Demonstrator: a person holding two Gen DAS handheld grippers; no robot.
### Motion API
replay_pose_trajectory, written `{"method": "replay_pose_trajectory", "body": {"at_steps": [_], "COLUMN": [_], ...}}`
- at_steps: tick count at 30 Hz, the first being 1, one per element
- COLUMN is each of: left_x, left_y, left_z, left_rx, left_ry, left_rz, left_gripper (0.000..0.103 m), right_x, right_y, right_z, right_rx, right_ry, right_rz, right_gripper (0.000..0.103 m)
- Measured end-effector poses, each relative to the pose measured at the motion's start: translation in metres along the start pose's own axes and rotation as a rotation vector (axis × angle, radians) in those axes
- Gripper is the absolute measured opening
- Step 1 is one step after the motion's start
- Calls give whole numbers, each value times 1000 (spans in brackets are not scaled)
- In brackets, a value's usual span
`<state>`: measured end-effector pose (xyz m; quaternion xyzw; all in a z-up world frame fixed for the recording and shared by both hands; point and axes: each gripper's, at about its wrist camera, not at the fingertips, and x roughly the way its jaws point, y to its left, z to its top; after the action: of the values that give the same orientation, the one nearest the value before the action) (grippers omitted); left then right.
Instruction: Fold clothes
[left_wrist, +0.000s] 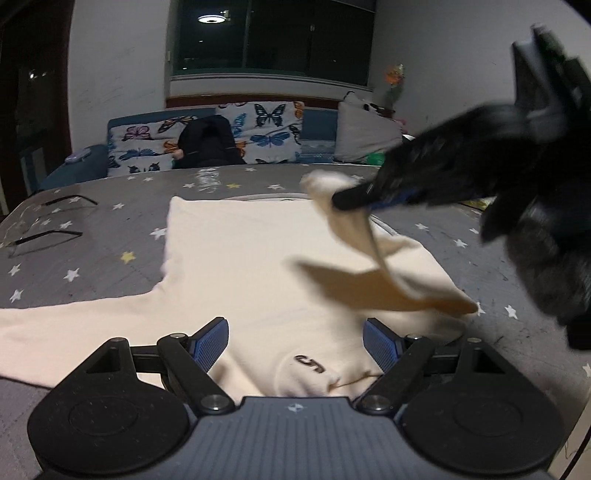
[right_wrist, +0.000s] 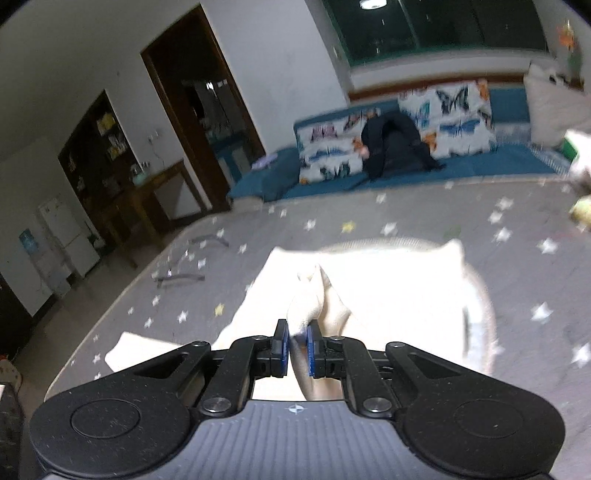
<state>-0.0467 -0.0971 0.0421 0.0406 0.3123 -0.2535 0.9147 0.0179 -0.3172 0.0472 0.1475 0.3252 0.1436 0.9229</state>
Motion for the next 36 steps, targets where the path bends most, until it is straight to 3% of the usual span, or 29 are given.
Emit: {"method": "replay_pose_trajectory", "body": {"at_steps": [3, 7, 9, 15, 19, 26, 34, 36], "left_x": [0, 3, 3, 4, 9, 27, 50, 55], "left_y": [3, 3, 2, 1, -3, 1, 1, 0], "left_z": [-1, 0, 1, 6, 11, 15, 13, 11], "left_rx": [-10, -12, -11, -16, -6, -7, 5, 13], "left_ry": [0, 4, 4, -17, -25, 3, 63, 75], "left_rz": [7, 9, 11, 9, 3, 11, 1, 1], "left_gripper": [82, 82, 82, 81, 77, 63, 51, 30], "right_x": [19, 25, 18, -12, -23, -30, -28, -27], "right_y": [8, 13, 9, -17, -39, -62, -71, -71], "right_z": [-10, -18, -16, -12, -31, -53, -22, -21], "right_rx": [-7, -15, -25, -82, -119, -85, -35, -29], "right_ry": [52, 97, 93, 91, 140, 175, 55, 48], "right_rz": [10, 36, 33, -28, -97, -127, -131, -129], "right_gripper": [11, 25, 27, 27, 27, 27, 28, 28]}}
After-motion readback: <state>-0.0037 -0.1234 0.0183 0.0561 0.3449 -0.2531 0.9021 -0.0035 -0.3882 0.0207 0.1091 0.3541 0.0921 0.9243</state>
